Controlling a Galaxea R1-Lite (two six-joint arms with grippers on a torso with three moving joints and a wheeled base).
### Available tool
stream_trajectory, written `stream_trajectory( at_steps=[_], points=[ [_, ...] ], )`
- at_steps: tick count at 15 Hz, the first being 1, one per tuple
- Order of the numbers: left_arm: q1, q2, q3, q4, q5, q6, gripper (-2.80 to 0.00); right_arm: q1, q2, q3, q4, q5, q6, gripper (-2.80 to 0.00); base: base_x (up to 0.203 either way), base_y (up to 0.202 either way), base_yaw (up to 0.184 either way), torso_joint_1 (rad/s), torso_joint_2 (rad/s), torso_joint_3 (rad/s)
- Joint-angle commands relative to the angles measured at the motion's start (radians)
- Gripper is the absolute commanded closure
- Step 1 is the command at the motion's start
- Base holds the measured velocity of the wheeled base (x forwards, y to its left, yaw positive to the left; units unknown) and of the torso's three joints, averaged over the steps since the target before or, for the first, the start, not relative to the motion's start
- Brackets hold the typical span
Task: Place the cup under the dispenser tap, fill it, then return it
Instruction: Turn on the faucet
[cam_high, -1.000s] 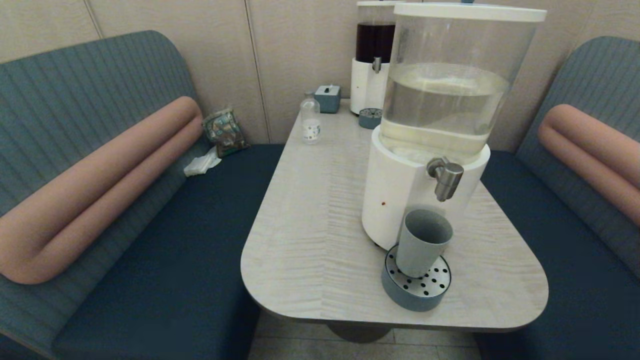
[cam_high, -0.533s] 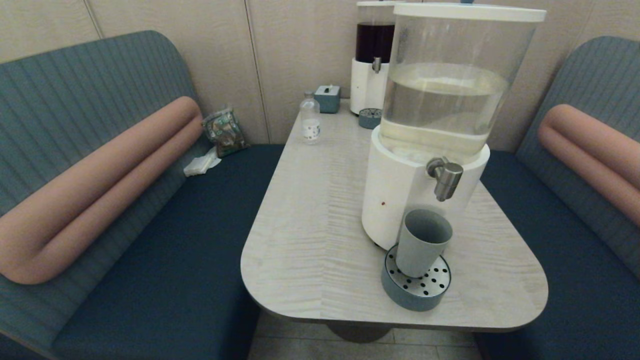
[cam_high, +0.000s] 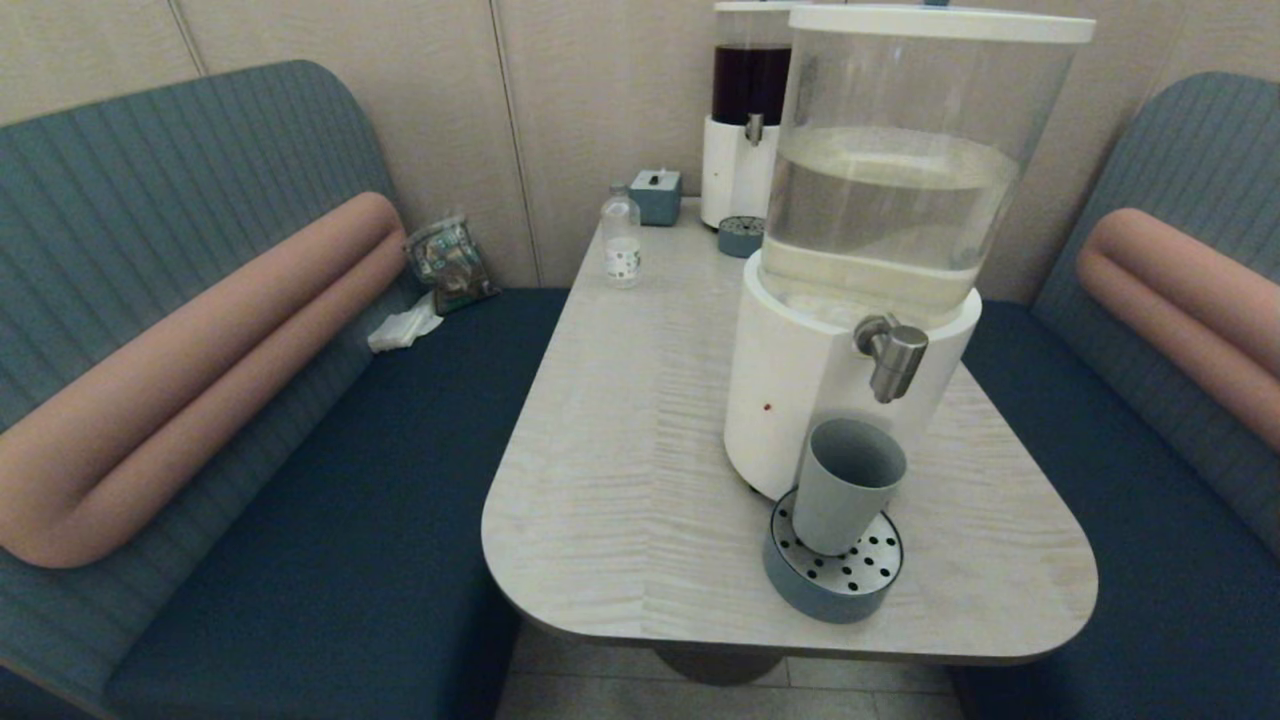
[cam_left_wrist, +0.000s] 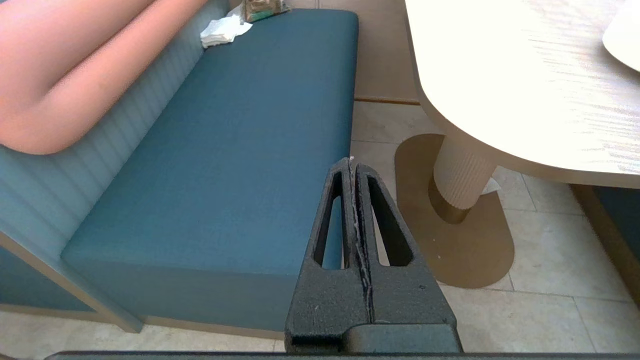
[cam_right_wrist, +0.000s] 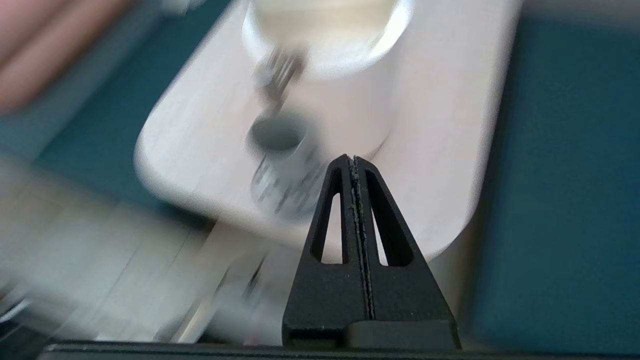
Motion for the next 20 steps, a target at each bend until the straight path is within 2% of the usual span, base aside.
stream_trajectory(
  at_steps=[1,2,3,4,5,7,12,16,20],
  points=[
    [0.000,0.004,0.000,0.000,0.000,-0.001,0.00,0.048,0.256,-0.211,0.293,0.010,0.002,0.00,0.000,0.000,0.000,0.000,0.00,0.000],
    [0.000,0.003,0.000,-0.001,0.000,-0.001,0.00,0.077,0.333,-0.296,0.397,0.016,0.001,0.00,0.000,0.000,0.000,0.000,0.00,0.000],
    [0.000,0.003,0.000,0.000,0.000,-0.001,0.00,0.105,0.383,-0.336,0.444,0.020,-0.009,0.00,0.000,0.000,0.000,0.000,0.00,0.000],
    [0.000,0.003,0.000,-0.001,0.000,-0.001,0.00,0.125,0.405,-0.355,0.465,0.024,-0.025,0.00,0.000,0.000,0.000,0.000,0.00,0.000],
    [0.000,0.003,0.000,-0.001,0.000,-0.001,0.00,0.128,0.427,-0.355,0.455,0.025,-0.081,0.00,0.000,0.000,0.000,0.000,0.00,0.000],
    [-0.001,0.004,0.000,0.001,0.001,-0.001,0.00,0.137,0.468,-0.346,0.408,0.025,-0.145,0.00,0.000,0.000,0.000,0.000,0.00,0.000],
    [0.000,0.003,0.000,-0.001,0.000,-0.001,0.00,0.185,0.528,-0.271,0.200,-0.018,-0.211,0.00,0.000,0.000,0.000,0.000,0.00,0.000],
    [-0.001,0.003,0.000,-0.001,0.000,-0.001,0.00,0.233,0.573,-0.182,0.015,-0.089,-0.225,0.00,0.000,0.000,0.000,0.000,0.00,0.000],
    [0.000,0.004,0.000,0.001,0.000,-0.001,0.00,0.301,0.652,-0.203,-0.076,-0.145,-0.222,0.00,0.000,0.000,0.000,0.000,0.00,0.000]
  ],
)
